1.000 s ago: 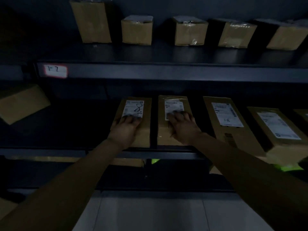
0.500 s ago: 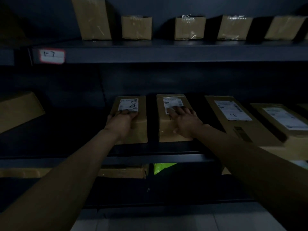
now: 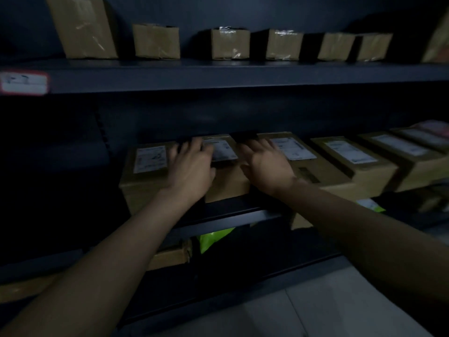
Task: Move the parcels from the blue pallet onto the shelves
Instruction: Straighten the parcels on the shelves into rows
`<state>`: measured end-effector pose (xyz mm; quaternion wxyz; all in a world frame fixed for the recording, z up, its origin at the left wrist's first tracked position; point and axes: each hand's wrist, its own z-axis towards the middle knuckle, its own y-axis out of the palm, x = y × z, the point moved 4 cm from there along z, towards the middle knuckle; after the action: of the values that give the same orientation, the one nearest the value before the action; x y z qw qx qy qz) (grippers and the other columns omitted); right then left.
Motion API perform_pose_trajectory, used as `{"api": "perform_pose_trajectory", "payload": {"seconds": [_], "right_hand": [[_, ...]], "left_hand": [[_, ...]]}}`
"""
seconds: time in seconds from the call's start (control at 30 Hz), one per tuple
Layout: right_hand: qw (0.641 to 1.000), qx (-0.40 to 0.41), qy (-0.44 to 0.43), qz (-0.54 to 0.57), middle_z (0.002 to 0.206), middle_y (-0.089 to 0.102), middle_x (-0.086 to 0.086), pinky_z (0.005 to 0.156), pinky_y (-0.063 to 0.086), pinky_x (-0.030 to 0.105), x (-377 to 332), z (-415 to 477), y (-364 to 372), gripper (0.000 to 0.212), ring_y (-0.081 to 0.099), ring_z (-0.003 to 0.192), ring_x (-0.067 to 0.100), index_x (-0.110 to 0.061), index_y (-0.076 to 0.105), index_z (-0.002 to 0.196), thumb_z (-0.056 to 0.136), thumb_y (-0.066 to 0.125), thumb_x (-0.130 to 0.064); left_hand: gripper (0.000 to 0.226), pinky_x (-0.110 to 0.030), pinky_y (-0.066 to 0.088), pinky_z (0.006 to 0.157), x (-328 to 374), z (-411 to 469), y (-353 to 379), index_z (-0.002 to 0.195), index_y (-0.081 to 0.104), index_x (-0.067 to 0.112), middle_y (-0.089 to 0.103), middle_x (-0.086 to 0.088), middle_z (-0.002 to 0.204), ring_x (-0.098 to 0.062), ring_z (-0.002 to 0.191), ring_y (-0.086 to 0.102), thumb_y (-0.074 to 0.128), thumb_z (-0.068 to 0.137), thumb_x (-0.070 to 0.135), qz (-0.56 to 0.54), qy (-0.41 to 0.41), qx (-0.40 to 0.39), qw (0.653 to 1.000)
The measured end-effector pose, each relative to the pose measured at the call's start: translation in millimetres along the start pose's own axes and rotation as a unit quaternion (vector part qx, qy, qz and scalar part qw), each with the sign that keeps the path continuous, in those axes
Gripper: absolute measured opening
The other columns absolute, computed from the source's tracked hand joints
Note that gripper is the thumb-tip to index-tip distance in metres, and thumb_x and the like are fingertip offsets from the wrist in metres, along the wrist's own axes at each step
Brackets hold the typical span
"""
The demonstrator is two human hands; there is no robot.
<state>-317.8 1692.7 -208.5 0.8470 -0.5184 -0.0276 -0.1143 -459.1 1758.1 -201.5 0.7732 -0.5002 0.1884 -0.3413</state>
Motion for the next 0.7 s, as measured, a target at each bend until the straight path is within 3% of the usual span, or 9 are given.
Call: {"api": "perform_pose_trajectory", "payload": {"seconds": [0.13,0.2,0.33,0.43,0.57,0.7], "right_hand": [[0.998,0.006,0.054,-0.016,0.130,0.055,0.014,0.106,0.028,0.041,61,-29,-33,0.052,0.046,0.123,0.033,-0.012,0.047,0.138,0.088,0.057,-0.025],[0.994,-0.029,0.104,-0.027,0.133,0.052,0.013,0.105,0.028,0.038,108,-52,-41,0.057,0.043,0.125,0.032,-0.014,0.044,0.140,0.086,0.059,-0.023],[0.975,-0.133,0.176,-0.025,0.150,0.034,0.008,0.112,0.024,0.044,197,-99,-34,0.069,0.025,0.139,0.030,-0.021,0.032,0.148,0.086,0.062,-0.026],[0.955,-0.241,0.171,-0.026,0.159,0.017,0.000,0.116,0.015,0.049,241,-123,-5,0.082,0.008,0.146,0.028,-0.031,0.020,0.151,0.084,0.066,-0.036],[0.955,-0.267,0.129,-0.013,0.160,0.014,-0.001,0.117,0.014,0.053,278,-122,27,0.084,0.007,0.146,0.030,-0.036,0.014,0.151,0.085,0.065,-0.042],[0.961,-0.271,0.063,0.002,0.158,0.016,0.003,0.116,0.017,0.053,300,-98,49,0.086,0.014,0.144,0.032,-0.034,0.011,0.151,0.085,0.065,-0.042]], "left_hand": [[0.049,-0.041,0.026,0.105,78,8,-14,0.134,0.046,0.018,0.044,-0.006,0.135,-0.029,0.122,0.044,0.058,0.088,0.032,-0.101,0.086,0.023,0.991],[0.057,-0.041,0.026,0.106,119,10,-6,0.138,0.043,0.022,0.040,-0.002,0.140,-0.025,0.125,0.041,0.059,0.087,0.042,-0.157,0.122,-0.048,0.979],[0.086,-0.049,0.022,0.110,190,16,26,0.146,0.027,0.027,0.028,-0.002,0.149,-0.025,0.135,0.029,0.064,0.075,0.060,-0.077,0.165,-0.201,0.962],[0.079,-0.047,0.028,0.107,220,27,46,0.143,0.032,0.027,0.034,-0.004,0.142,-0.027,0.132,0.031,0.067,0.076,0.051,-0.059,0.149,-0.236,0.958],[0.072,-0.032,0.037,0.100,239,51,60,0.141,0.039,0.023,0.044,-0.004,0.137,-0.022,0.124,0.041,0.072,0.078,0.038,-0.098,0.123,-0.244,0.957],[0.078,-0.030,0.035,0.104,245,76,76,0.146,0.032,0.027,0.039,-0.001,0.146,-0.020,0.129,0.038,0.072,0.080,0.035,-0.117,0.064,-0.244,0.961]]}}
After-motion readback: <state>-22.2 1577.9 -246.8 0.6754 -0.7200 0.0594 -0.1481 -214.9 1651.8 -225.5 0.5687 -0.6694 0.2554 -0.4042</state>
